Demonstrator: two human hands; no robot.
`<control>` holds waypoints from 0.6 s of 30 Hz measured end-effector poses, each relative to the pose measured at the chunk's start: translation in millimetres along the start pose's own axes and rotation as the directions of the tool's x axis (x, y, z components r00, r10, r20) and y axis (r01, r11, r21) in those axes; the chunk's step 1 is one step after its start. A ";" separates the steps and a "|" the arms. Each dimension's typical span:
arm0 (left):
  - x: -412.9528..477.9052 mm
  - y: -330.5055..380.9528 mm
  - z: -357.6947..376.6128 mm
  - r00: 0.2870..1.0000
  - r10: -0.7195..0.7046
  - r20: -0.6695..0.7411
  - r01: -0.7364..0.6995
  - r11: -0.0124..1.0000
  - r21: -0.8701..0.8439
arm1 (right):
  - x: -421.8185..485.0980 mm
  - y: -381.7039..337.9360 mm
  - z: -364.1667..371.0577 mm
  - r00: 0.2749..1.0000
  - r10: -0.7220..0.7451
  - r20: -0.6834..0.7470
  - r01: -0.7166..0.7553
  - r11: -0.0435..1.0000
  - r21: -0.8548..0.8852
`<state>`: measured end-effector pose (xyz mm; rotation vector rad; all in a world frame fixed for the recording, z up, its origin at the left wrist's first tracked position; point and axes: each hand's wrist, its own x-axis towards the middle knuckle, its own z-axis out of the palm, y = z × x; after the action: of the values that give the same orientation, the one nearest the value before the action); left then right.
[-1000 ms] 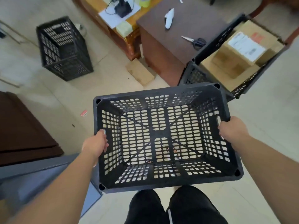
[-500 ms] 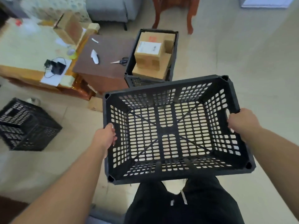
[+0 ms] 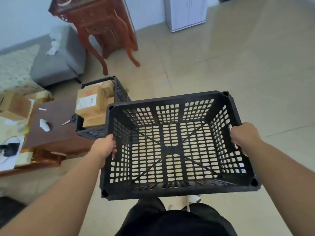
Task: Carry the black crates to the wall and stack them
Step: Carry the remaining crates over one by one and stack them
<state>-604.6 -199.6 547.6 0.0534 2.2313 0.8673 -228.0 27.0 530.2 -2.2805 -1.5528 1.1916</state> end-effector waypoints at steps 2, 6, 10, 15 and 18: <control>-1.2 26.8 32.5 0.999 0.027 0.035 -0.028 0.999 0.022 | 21.5 10.5 -27.2 0.998 0.048 -0.044 -0.046 0.998 0.034; 7.4 82.0 94.9 0.991 0.060 0.123 -0.069 0.995 0.071 | 62.4 27.8 -73.9 0.992 0.090 -0.094 -0.079 0.991 0.111; 30.0 143.2 161.1 0.965 0.118 0.236 -0.152 0.980 0.132 | 103.3 49.9 -101.2 0.967 0.214 -0.141 -0.195 0.971 0.138; 67.9 227.4 252.6 0.902 0.108 0.418 -0.226 0.943 0.244 | 131.2 56.0 -134.9 0.889 0.387 -0.245 -0.326 0.911 0.255; 72.2 282.1 305.3 0.872 0.111 0.476 -0.277 0.914 0.296 | 146.1 64.4 -154.3 0.850 0.461 -0.255 -0.374 0.869 0.323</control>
<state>-519.2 212.5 517.7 0.6069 1.9249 0.4735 -55.2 166.4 524.6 -2.5398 -0.7465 0.9564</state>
